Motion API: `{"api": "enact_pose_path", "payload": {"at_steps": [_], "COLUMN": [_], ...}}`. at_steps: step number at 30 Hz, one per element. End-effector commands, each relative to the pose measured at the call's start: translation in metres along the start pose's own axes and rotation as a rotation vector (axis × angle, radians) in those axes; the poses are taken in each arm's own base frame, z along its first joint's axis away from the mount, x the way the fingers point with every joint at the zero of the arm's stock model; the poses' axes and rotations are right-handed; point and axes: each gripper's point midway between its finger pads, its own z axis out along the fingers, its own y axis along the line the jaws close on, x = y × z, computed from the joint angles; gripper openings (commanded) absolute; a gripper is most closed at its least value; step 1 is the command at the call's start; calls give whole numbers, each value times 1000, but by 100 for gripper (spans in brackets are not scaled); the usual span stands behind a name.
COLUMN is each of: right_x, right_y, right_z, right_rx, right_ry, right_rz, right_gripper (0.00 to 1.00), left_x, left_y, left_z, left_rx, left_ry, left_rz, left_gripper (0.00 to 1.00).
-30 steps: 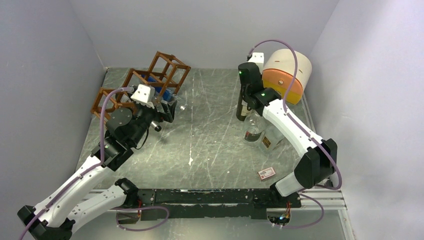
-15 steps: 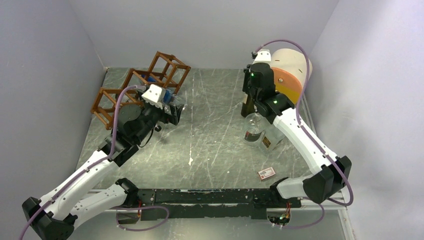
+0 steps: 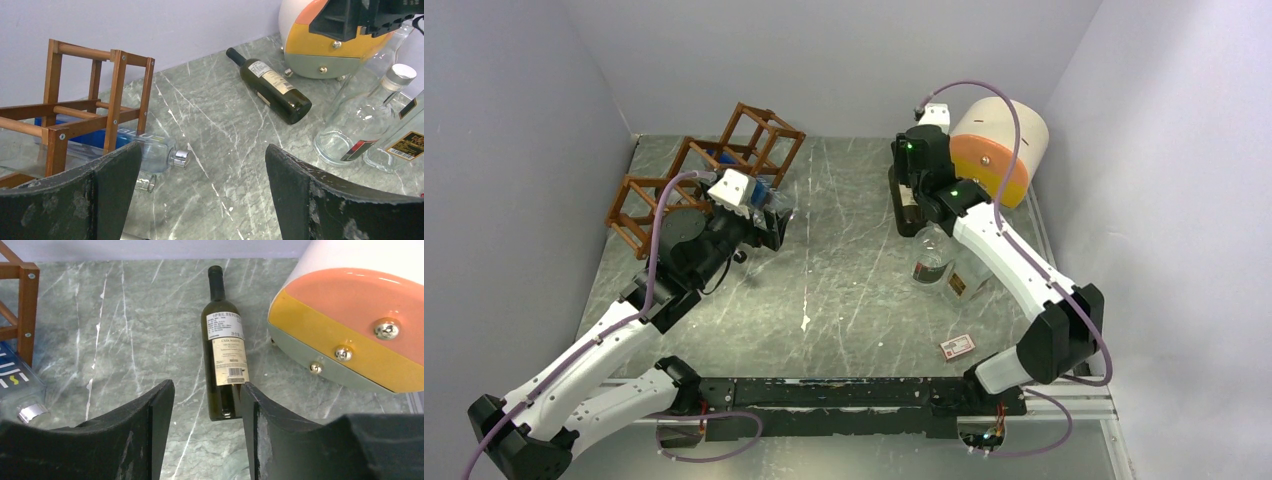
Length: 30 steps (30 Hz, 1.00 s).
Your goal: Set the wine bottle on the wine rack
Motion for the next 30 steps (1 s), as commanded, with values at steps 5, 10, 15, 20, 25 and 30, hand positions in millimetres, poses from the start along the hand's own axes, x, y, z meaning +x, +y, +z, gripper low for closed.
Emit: {"api": "enact_pose_path", "payload": {"at_steps": [5,10,15,20,25,30], "right_x": [19,51,88,129,155,175], "right_y": [15,16,27,37,37,46], "right_z": [37,80,119,144,159,167], "right_rx": [-15,20,-5,-19,-17,-61], "right_ry": [95,218,342,448,503,553], "right_rz": [-15,-86,-140,-165,-158,-157], "right_gripper": [67,79,86,90,91,91], "left_x": [-10,-10,-9,-9,-9,-9], "left_y": [-1,-2,-1,0,-1,0], "left_z": [-1,-2,-1,-1,-1,-2], "left_rx": [15,16,12,9,11,10], "left_ry": [-26,-23,-19,-17,-18,-18], "left_rz": [4,3,9,9,10,9], "left_gripper": [97,97,97,97,97,97]}}
